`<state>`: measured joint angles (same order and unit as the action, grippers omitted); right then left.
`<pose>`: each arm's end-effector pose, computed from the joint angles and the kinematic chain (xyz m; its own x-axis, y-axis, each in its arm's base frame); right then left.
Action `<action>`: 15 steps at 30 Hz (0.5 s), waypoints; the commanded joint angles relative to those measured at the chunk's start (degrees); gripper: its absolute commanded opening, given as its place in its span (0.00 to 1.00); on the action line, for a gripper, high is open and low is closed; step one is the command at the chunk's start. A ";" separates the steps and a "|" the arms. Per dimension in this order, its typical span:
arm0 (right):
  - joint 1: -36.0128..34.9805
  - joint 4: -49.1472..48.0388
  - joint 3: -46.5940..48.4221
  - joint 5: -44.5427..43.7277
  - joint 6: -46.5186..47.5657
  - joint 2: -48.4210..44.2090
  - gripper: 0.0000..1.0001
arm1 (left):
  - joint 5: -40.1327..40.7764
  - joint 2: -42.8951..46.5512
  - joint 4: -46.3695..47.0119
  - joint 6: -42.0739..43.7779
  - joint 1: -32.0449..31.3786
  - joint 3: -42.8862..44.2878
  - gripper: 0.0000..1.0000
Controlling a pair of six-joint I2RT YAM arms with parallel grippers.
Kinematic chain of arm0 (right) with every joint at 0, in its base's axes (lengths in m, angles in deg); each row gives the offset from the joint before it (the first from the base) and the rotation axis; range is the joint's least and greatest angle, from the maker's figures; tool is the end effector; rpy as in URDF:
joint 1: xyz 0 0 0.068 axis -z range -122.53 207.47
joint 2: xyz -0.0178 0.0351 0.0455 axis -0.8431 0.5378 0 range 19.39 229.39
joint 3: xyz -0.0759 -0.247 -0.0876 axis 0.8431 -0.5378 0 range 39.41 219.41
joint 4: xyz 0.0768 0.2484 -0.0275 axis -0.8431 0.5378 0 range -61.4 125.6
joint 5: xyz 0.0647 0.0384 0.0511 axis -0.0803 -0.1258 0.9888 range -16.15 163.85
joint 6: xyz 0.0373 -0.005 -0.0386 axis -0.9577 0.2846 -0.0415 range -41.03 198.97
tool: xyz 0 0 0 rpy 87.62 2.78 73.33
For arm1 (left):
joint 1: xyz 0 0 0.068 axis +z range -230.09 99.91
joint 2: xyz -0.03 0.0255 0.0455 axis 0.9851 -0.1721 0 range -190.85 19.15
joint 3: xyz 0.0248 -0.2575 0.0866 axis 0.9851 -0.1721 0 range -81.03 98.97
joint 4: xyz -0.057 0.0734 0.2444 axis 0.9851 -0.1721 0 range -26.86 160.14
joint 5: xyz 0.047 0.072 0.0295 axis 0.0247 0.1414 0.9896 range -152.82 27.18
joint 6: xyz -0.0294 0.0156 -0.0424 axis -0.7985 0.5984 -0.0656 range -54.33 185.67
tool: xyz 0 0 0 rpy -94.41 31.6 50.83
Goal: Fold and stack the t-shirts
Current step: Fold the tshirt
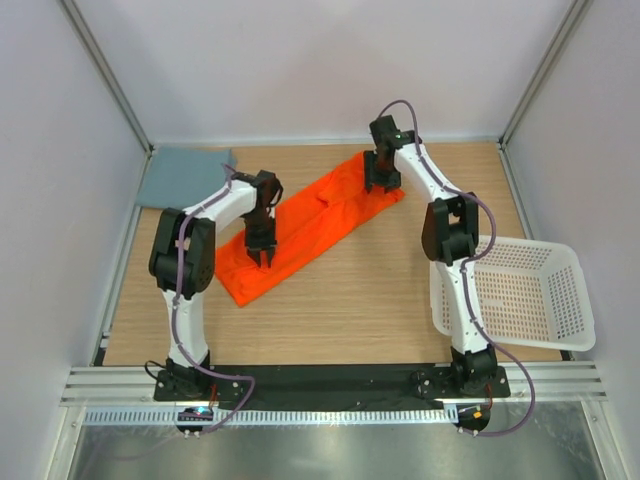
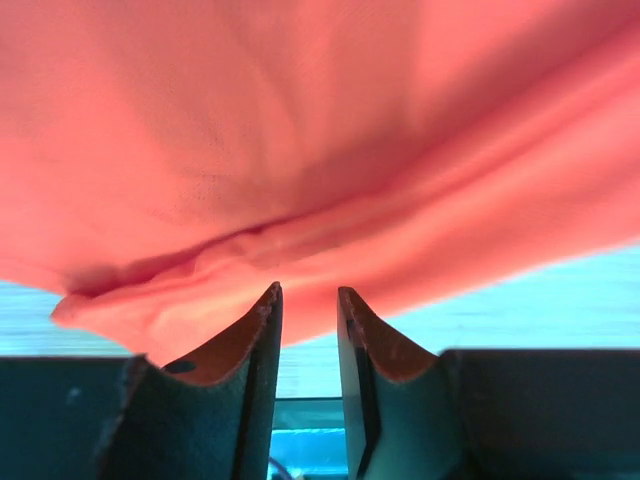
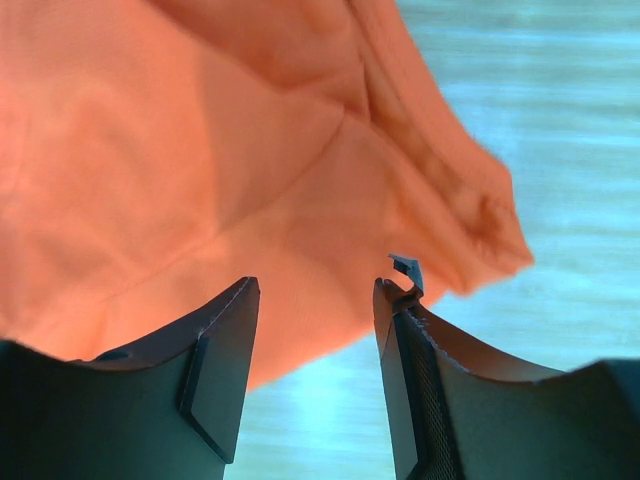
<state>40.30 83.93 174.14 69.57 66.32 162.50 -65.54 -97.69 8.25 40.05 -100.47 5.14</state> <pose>0.5079 0.1541 0.1974 -0.8933 -0.0475 -0.4469 -0.0688 0.9971 0.0317 0.3516 -0.1324 0.1663 -0.9939 -0.0916 0.0608 -0.0932 0.9954 -0.0236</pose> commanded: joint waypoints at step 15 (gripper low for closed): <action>-15.51 1.54 -9.93 5.06 -9.15 -16.99 0.60 | 0.61 19.69 -1.75 -0.21 8.07 8.41 0.32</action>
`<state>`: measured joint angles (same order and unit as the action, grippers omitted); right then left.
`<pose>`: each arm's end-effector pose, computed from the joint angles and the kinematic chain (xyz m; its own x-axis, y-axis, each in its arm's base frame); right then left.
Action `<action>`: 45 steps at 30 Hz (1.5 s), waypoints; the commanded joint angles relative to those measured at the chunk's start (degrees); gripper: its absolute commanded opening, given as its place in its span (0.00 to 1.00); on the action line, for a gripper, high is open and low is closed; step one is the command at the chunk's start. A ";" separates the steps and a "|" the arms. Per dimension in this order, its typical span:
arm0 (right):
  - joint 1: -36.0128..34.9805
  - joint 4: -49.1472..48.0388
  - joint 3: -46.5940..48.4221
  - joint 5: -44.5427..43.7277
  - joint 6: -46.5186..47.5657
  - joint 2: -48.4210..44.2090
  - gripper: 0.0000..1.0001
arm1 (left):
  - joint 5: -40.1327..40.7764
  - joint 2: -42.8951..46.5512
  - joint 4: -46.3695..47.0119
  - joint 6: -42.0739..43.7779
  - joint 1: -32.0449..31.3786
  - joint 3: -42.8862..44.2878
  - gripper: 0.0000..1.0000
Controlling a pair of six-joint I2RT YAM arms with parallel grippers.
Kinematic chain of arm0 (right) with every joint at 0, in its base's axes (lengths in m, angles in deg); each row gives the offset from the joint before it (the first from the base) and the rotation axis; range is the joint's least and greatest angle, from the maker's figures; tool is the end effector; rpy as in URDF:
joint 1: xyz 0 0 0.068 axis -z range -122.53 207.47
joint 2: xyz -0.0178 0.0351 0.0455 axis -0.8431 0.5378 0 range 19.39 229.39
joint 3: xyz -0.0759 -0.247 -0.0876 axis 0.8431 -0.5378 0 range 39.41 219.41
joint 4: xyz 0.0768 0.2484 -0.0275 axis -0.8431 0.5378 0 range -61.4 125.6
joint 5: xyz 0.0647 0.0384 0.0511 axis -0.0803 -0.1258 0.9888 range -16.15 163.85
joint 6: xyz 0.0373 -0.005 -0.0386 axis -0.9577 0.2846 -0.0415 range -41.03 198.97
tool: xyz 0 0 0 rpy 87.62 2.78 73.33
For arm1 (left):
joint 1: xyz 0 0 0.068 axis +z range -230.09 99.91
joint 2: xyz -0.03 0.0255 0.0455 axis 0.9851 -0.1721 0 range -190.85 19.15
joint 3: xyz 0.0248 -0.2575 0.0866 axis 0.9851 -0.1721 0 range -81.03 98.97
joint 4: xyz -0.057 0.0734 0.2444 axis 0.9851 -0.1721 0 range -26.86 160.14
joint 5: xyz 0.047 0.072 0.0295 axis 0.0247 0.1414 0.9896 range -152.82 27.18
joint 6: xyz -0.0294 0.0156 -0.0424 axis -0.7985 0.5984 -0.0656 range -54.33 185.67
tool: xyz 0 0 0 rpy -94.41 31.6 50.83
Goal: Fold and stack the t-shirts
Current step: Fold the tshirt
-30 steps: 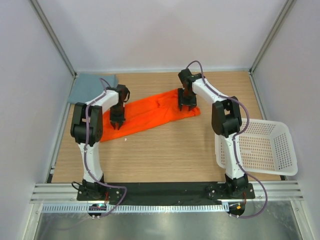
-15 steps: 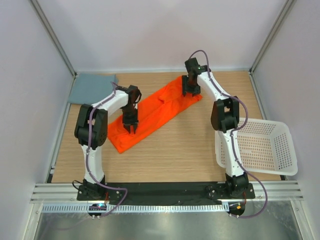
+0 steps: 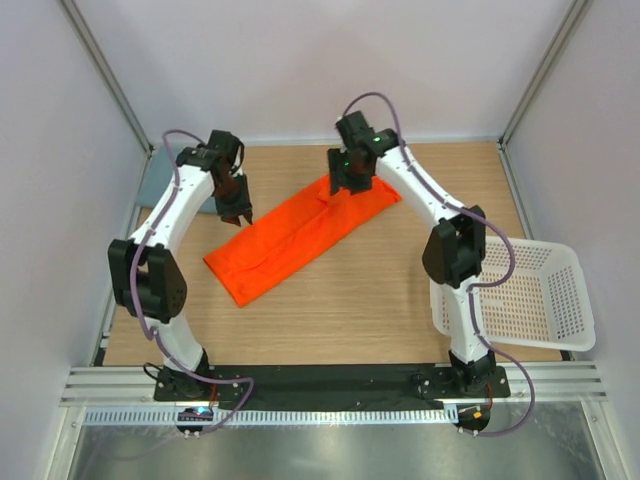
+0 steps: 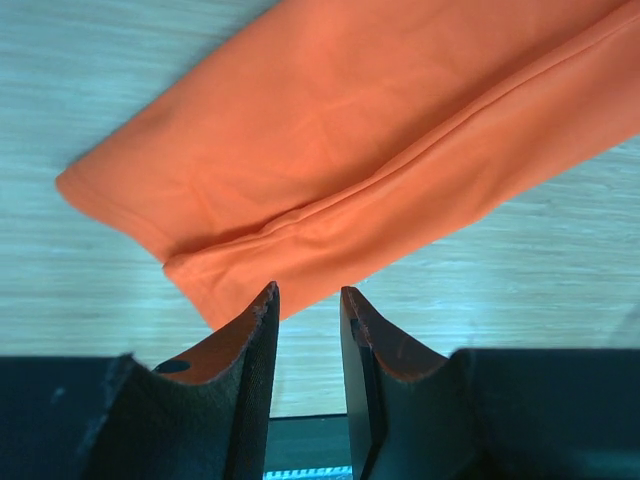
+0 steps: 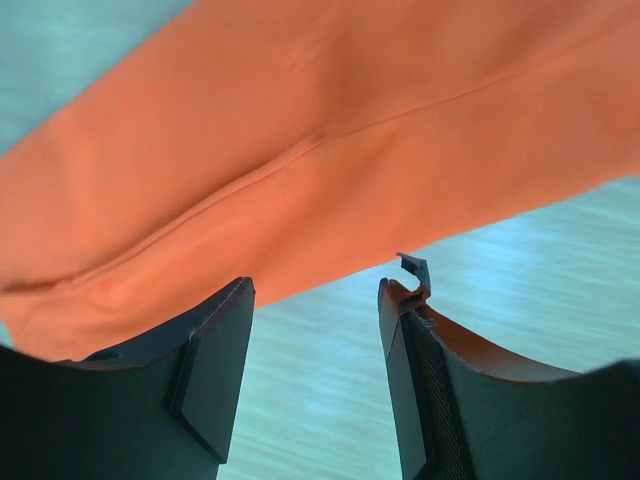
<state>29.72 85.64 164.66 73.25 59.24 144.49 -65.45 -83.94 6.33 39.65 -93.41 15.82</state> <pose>0.4219 0.2215 0.2983 -0.8532 -0.0675 -0.5172 -0.1833 0.9672 0.1762 0.3570 -0.0862 0.3008 -0.9296 -0.2303 -0.2877 -0.1808 0.9653 -0.1887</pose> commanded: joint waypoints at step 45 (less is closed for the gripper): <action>-10.26 -12.12 -56.97 -8.09 -4.79 -34.75 0.65 | -14.94 22.67 12.65 -4.48 1.02 -28.22 0.32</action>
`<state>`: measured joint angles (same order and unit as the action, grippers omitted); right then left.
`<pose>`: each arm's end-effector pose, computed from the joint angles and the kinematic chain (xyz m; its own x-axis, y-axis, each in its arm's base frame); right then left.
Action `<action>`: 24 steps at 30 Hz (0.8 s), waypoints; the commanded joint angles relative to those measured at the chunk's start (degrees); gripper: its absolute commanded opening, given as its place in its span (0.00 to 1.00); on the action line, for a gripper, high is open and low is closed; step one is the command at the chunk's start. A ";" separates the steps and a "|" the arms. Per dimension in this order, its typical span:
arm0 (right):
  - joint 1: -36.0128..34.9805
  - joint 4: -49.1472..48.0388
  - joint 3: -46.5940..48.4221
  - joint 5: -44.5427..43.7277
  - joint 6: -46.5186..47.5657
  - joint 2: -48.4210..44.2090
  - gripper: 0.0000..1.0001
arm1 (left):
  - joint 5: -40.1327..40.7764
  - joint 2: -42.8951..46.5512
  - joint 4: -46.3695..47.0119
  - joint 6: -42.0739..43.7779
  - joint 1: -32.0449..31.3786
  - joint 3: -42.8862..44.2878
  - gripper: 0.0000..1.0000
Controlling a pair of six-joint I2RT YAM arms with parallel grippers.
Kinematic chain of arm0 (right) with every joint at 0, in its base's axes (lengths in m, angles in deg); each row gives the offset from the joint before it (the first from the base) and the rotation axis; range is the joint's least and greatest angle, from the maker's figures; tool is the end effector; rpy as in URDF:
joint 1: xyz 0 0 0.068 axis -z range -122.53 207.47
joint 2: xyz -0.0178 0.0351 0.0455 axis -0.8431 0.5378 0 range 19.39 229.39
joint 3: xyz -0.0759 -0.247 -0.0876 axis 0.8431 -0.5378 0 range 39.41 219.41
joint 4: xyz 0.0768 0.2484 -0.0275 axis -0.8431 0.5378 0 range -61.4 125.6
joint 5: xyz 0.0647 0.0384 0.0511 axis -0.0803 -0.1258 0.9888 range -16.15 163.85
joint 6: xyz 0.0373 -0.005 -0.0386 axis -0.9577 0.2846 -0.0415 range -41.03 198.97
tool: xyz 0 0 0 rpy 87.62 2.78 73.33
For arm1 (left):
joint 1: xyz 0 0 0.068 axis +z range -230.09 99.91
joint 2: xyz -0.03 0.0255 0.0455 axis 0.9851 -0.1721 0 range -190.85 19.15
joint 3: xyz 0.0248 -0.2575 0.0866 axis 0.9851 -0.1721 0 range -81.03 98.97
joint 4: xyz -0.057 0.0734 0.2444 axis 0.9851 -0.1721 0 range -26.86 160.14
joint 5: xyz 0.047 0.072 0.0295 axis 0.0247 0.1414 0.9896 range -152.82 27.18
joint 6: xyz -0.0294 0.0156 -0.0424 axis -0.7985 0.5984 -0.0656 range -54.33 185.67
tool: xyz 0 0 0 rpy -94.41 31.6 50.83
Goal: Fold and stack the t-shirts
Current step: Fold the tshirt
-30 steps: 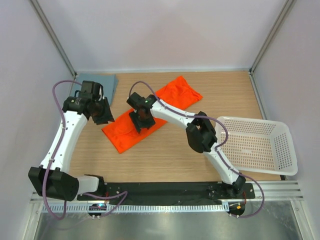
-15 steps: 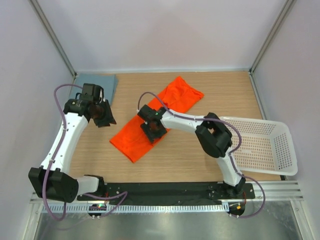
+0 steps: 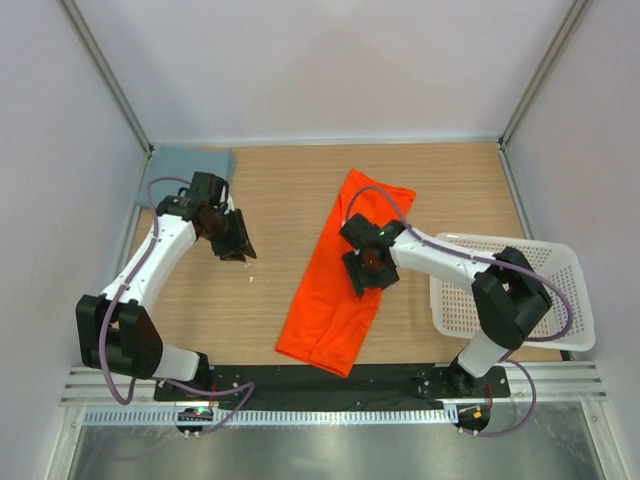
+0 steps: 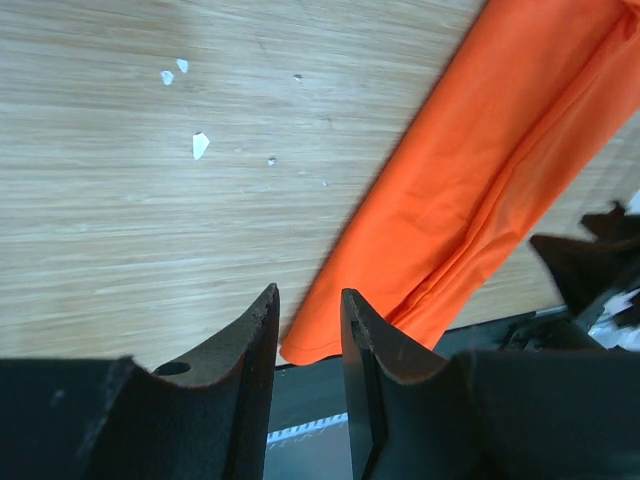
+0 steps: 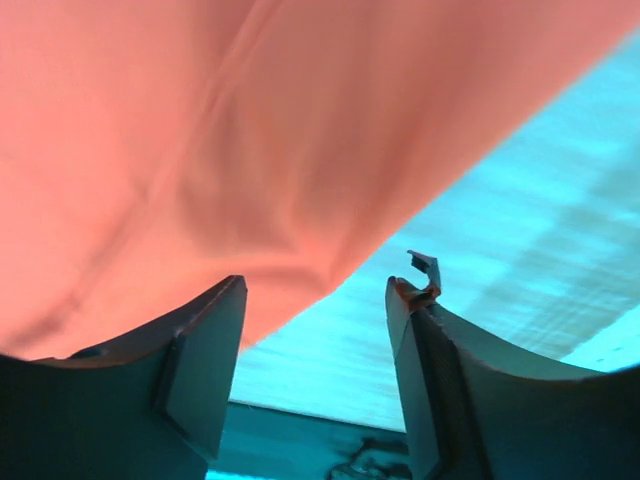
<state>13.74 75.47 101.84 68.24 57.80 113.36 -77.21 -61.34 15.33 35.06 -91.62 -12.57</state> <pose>0.2196 0.2052 0.1927 -0.9034 -0.3669 -0.2220 -0.3727 0.9278 -0.0167 0.2640 -0.0628 0.2819 -0.9227 -0.3152 -0.2221 -0.2097 0.8935 -0.3971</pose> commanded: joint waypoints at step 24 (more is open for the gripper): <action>18.59 -0.10 65.09 -7.70 -10.93 49.71 0.68 | -6.35 -7.93 5.32 6.35 -1.21 -0.97 0.31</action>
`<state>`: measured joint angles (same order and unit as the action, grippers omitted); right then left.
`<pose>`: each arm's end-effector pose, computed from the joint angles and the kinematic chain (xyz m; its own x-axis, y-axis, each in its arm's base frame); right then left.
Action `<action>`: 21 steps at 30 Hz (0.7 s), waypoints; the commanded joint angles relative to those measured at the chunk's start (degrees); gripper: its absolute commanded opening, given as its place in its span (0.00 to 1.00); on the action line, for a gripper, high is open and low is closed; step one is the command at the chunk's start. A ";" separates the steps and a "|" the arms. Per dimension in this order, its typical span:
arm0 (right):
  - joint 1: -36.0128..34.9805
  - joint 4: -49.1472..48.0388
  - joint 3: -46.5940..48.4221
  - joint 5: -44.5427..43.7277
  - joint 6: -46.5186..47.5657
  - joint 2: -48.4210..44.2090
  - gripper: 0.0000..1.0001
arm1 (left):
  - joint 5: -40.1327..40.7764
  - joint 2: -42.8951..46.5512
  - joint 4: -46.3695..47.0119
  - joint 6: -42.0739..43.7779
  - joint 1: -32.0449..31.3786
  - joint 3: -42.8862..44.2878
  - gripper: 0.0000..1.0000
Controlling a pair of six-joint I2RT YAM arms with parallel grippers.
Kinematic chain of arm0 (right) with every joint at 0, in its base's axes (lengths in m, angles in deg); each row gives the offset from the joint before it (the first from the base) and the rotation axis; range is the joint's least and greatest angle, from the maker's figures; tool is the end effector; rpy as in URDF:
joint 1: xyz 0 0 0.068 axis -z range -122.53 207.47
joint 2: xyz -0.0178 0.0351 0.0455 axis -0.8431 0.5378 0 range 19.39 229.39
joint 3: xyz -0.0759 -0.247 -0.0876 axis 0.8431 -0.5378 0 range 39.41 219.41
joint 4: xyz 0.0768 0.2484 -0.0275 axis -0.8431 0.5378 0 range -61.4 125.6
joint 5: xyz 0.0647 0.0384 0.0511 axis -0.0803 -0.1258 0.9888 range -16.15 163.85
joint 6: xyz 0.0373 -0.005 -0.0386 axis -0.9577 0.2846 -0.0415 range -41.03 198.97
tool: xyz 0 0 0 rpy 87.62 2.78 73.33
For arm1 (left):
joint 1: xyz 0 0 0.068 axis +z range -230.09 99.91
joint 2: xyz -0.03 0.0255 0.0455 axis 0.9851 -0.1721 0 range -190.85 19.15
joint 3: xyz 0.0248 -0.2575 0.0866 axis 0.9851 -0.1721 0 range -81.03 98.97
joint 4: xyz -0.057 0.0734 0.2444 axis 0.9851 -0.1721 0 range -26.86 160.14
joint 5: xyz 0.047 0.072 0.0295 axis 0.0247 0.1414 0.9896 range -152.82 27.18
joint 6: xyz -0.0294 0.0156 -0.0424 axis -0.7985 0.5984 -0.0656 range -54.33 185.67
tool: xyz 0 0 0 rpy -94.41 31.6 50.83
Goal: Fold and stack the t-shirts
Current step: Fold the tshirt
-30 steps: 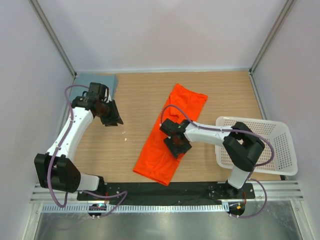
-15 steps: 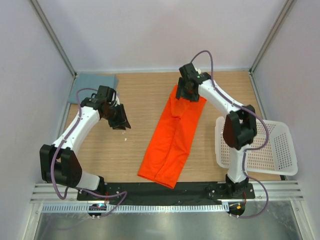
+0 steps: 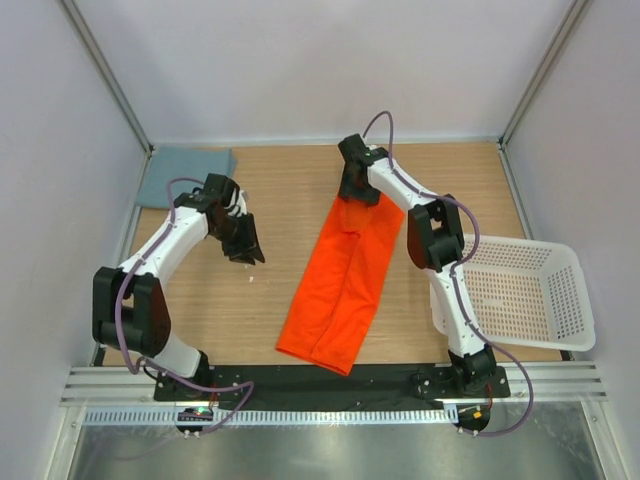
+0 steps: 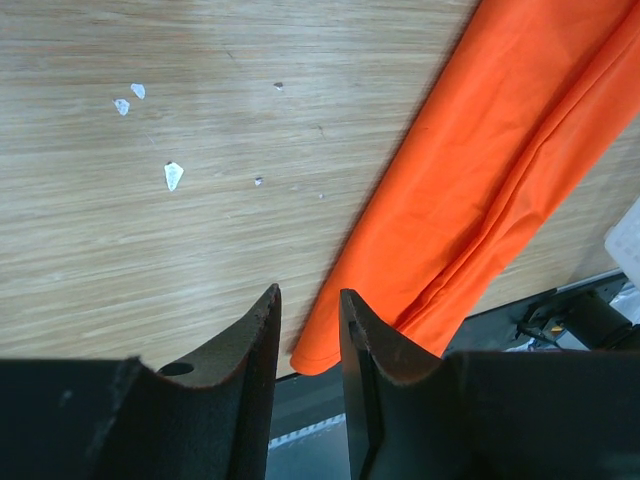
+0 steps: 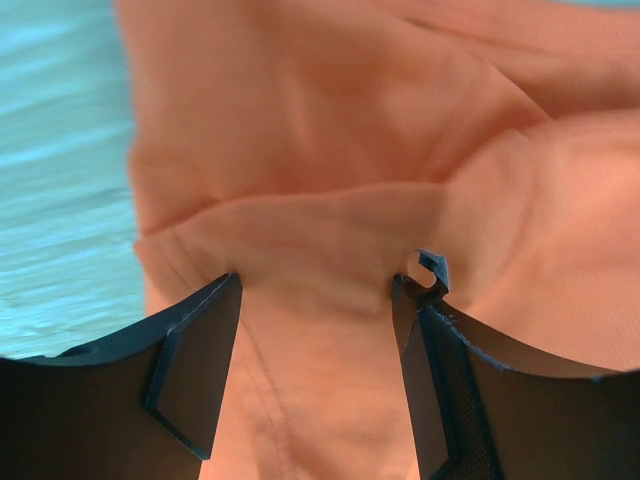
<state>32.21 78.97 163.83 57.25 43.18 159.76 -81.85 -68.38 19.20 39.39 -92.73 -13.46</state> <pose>0.4736 0.2122 0.1732 -0.8503 0.2185 -0.4788 0.2368 0.9713 0.0227 0.2850 -0.0758 0.2484 -0.9644 -0.2127 -0.1570 -0.1294 0.8976 -0.4213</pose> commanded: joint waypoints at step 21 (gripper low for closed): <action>-0.23 3.13 8.75 20.65 12.75 -7.46 0.77 | -9.97 -4.32 11.37 -7.63 -5.72 -3.76 0.33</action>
<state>32.06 74.62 175.19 78.01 52.95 164.35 -88.14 -73.78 25.65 35.48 -95.64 -15.85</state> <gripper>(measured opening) 0.755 0.334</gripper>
